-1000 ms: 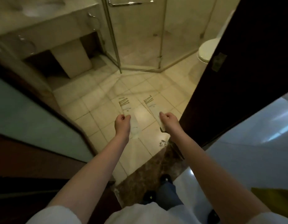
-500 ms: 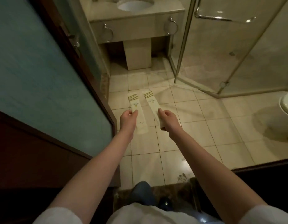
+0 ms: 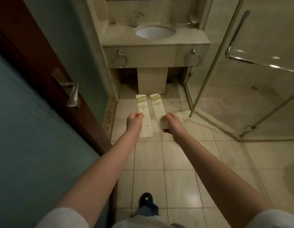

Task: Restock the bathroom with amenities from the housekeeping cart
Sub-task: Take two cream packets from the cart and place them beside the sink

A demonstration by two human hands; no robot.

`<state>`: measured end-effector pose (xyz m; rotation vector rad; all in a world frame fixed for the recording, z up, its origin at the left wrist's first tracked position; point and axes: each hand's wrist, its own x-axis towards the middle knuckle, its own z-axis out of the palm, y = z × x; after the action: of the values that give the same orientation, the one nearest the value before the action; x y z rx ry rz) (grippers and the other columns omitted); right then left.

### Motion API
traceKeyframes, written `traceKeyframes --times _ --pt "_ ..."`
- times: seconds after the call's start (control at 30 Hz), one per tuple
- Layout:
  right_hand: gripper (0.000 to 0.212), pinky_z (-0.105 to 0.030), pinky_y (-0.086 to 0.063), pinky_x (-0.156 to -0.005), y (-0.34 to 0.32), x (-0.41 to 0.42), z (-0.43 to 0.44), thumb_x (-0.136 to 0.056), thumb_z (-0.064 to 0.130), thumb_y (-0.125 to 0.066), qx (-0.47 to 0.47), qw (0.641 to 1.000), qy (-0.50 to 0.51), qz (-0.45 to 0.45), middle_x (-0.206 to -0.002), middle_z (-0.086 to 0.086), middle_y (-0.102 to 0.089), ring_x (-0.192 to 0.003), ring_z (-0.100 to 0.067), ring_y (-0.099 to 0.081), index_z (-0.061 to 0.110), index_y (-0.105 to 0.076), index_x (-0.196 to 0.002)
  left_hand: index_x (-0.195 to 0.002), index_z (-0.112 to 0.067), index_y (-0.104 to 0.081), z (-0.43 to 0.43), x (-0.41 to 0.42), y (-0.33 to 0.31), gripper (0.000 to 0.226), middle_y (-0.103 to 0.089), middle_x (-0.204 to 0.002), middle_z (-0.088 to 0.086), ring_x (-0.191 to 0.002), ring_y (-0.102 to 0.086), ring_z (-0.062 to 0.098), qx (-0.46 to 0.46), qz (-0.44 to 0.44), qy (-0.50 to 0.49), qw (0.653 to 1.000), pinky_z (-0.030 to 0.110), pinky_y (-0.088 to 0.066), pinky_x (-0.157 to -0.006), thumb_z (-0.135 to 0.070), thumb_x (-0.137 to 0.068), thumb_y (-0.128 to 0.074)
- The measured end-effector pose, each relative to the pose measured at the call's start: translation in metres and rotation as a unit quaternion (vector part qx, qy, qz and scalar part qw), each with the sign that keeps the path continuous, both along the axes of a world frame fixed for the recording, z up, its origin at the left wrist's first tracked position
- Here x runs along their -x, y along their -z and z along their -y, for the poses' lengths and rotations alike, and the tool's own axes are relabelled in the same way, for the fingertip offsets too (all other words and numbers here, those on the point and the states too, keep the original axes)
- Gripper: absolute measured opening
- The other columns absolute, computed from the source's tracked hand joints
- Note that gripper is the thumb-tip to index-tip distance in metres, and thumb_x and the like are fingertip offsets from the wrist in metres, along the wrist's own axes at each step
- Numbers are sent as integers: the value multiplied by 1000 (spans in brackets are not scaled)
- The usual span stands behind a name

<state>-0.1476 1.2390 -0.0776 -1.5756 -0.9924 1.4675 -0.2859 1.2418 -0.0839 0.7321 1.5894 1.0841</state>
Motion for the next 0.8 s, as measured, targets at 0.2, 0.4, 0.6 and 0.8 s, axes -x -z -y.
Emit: traceKeyframes --times 0.2,0.4,0.6,0.8 --pt "2 -27 -46 -62 -7 -6 -130 -94 15 -47 8 1000 -2 0 -94 -2 -54 -81 -18 -52 14 -48 -93 -90 -13 -56 -139 4 -7 6 -64 -102 10 -94 -62 27 15 15 23 1000 43 -53 -86 -14 -89 -50" --pt "15 -25 -46 -60 1 -27 -268 -94 21 -53 -10 1000 2 9 -85 -3 -56 -71 -16 -52 17 -47 -81 -104 -12 -56 -284 -11 0 14 -62 -114 8 -100 -60 25 7 -5 37 999 39 -52 -86 -12 -92 -49" --pt "18 -23 -45 -58 -3 -68 -427 -93 27 -54 -28 999 7 15 -80 -4 -53 -67 -15 -48 11 -49 -87 -100 -12 -58 -443 -44 -15 11 -63 -106 9 -94 -61 23 -8 -23 49 998 37 -53 -79 -11 -92 -50" --pt "20 -26 -42 -57 -15 -95 -560 -93 26 -56 -53 998 11 17 -69 -1 -50 -59 -13 -46 9 -52 -83 -111 -10 -59 -577 -65 -32 21 -66 -110 9 -96 -64 23 1 -11 43 999 34 -55 -77 -13 -91 -54"
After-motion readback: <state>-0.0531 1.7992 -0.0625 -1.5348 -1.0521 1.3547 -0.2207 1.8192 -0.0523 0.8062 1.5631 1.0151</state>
